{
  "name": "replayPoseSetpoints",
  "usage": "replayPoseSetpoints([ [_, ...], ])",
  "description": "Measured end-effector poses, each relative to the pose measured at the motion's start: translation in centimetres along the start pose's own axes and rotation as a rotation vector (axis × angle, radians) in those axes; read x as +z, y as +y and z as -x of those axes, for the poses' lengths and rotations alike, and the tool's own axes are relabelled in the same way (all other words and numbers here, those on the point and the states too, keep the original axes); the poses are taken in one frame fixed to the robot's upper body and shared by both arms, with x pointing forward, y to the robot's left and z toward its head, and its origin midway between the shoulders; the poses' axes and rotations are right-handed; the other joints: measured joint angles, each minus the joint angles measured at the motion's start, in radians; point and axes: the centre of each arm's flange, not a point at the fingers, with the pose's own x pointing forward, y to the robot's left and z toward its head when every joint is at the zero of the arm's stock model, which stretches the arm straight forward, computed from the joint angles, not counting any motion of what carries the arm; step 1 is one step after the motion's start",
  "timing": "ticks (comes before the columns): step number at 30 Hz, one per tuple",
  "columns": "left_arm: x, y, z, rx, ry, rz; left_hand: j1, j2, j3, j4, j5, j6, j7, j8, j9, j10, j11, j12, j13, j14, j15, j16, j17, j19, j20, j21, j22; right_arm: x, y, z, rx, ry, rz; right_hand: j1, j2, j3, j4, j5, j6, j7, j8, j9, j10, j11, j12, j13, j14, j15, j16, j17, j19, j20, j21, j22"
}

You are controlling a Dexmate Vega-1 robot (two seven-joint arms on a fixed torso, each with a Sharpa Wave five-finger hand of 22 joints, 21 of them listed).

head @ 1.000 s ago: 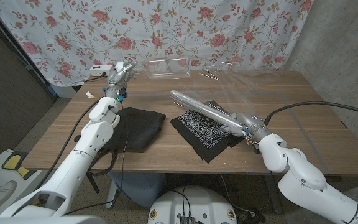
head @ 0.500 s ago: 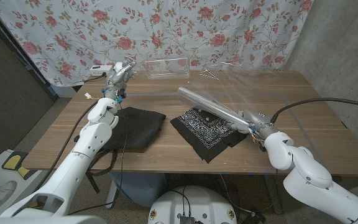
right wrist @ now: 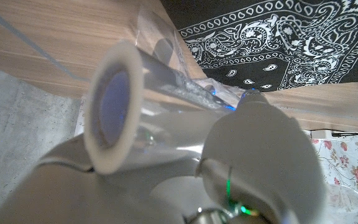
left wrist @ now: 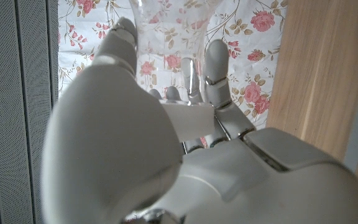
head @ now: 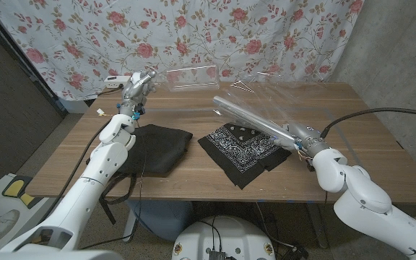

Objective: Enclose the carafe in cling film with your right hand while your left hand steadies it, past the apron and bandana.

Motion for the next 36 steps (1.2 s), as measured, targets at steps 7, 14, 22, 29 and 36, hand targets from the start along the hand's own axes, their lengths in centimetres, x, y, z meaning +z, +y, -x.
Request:
replayPoseSetpoints([
  [7, 0.3, 0.3, -0.1, -0.018, 0.003, 0.008, 0.000, 0.000, 0.003, 0.003, 0.000, 0.000, 0.000, 0.000, 0.000, 0.000, 0.000, 0.006, 0.002, 0.000, 0.000, 0.000, 0.000, 0.000, 0.000, 0.000, 0.000, -0.4, -1.1, -0.4, -0.020, 0.001, 0.005, -0.019, -0.002, 0.000, 0.000, 0.000, 0.000, 0.000, 0.000, 0.000, 0.000, 0.000, 0.011, 0.000, -0.007, 0.004, 0.003, 0.000, 0.000, 0.000, 0.000, -0.005],
  [14, 0.7, 0.6, -0.5, -0.033, 0.007, 0.017, 0.000, 0.000, 0.003, 0.003, 0.000, 0.000, 0.000, 0.000, 0.000, 0.000, 0.000, 0.006, 0.000, 0.000, 0.000, 0.000, 0.000, -0.002, 0.002, 0.003, 0.001, -0.6, -2.3, -0.8, -0.043, -0.007, 0.015, -0.024, -0.006, 0.000, 0.000, 0.000, 0.000, -0.001, 0.000, 0.000, 0.000, 0.000, 0.011, 0.000, -0.007, 0.004, 0.006, 0.000, 0.000, 0.000, 0.000, -0.005],
  [22, 0.6, 0.6, -0.8, -0.058, 0.034, 0.054, 0.000, 0.000, 0.007, -0.001, 0.000, 0.000, 0.000, 0.002, -0.007, 0.000, 0.000, 0.010, -0.001, 0.000, 0.000, 0.000, 0.001, -0.002, 0.002, 0.004, -0.002, -0.8, -3.5, -1.1, -0.063, -0.010, 0.028, -0.040, -0.004, 0.003, -0.003, 0.000, 0.002, -0.003, 0.000, -0.001, -0.004, -0.003, 0.019, -0.005, -0.016, 0.005, 0.010, 0.000, 0.000, 0.000, 0.000, -0.009],
  [29, 0.5, 0.4, -1.2, -0.093, 0.071, 0.121, 0.000, 0.000, 0.007, -0.001, 0.000, 0.000, 0.000, 0.004, -0.012, 0.000, 0.000, 0.010, -0.003, 0.000, 0.000, 0.000, 0.001, -0.002, 0.002, 0.004, -0.002, -1.2, -4.6, -1.5, -0.079, -0.010, 0.036, -0.057, -0.004, 0.003, -0.003, 0.000, 0.004, -0.004, 0.000, -0.005, -0.008, -0.007, 0.033, -0.009, -0.022, 0.007, 0.018, 0.000, 0.000, 0.000, 0.000, -0.014],
  [36, 0.8, -0.2, -1.4, -0.133, 0.085, 0.168, 0.001, -0.001, 0.007, -0.001, 0.000, 0.000, 0.000, 0.004, -0.012, 0.000, 0.000, 0.009, -0.005, 0.000, 0.000, 0.000, 0.001, -0.002, 0.002, 0.007, -0.002, -1.6, -5.5, -1.6, -0.090, -0.008, 0.041, -0.063, -0.005, 0.003, -0.003, 0.004, 0.005, -0.006, 0.000, -0.005, -0.008, -0.007, 0.033, -0.012, -0.025, 0.011, 0.024, 0.000, 0.000, 0.000, 0.000, -0.018],
])
